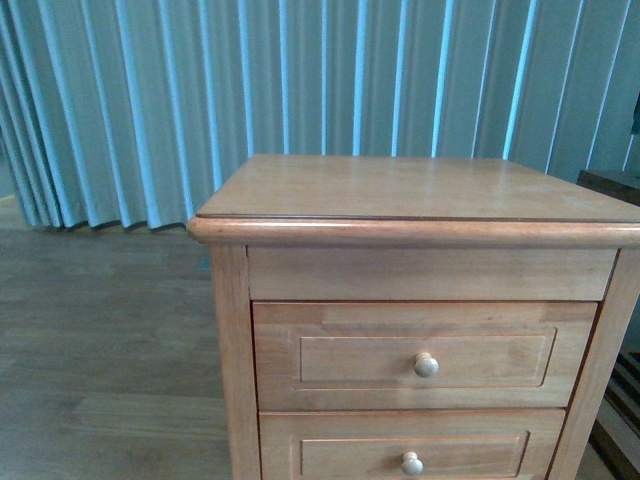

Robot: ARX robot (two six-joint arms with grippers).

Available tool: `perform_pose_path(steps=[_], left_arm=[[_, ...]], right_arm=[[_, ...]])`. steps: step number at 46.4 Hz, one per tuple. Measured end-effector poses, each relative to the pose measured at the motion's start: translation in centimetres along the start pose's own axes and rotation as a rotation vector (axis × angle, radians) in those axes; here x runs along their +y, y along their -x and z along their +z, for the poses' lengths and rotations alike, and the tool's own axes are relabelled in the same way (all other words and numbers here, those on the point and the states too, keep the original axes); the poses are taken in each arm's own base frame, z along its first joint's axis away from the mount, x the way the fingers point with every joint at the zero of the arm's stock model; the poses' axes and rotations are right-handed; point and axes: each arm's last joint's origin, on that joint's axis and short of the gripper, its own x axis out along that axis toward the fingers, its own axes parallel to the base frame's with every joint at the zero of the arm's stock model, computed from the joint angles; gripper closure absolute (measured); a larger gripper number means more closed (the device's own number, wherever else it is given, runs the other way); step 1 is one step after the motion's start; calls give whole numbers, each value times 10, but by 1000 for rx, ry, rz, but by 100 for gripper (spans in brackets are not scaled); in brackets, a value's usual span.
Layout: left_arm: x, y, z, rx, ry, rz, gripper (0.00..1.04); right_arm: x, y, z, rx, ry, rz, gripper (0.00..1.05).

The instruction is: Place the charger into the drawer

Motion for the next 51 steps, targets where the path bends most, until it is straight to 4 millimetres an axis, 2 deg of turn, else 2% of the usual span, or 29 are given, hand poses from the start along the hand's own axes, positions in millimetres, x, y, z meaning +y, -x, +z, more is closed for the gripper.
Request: perform_pose_path(steps=[3,6,8,27,35,51], left_arm=[[0,0,0,0,0,0,6],[0,0,0,0,0,0,6],[0,0,0,0,0,0,6],[0,0,0,0,0,0,6],[0,0,0,0,0,0,6],[0,0,0,0,0,0,6]], right_arm=[[1,-1,-1,-24,2,-47,11],[7,3,-11,-136,29,-226,25],[9,8,-16,-171,31,-275,34],[18,36,-50,-181,29,-296,103],[22,46,-61,-179,28,-295,103],[25,59,-71,-183,28,-296,103]])
